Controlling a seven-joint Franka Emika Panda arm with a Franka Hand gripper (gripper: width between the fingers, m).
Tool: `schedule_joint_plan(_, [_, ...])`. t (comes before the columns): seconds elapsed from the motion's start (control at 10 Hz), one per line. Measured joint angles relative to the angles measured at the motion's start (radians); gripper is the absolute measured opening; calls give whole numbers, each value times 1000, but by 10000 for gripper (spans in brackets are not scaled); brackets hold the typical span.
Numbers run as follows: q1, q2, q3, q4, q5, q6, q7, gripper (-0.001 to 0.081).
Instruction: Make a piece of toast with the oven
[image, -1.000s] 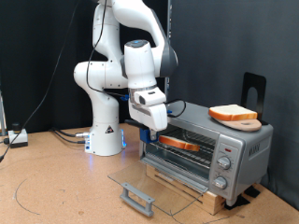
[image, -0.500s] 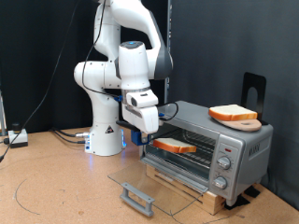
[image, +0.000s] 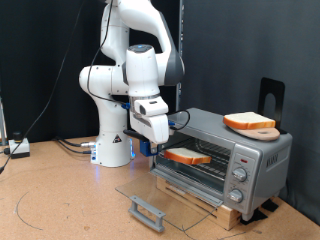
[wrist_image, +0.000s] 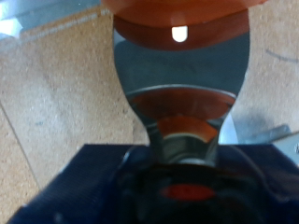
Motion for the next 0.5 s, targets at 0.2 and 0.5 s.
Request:
schedule_joint_plan(0.2, [45,-16,1,-9,43,-6,-15,395])
schedule_joint_plan(0.5, [78,-39,30,-34,53,-17,4,395])
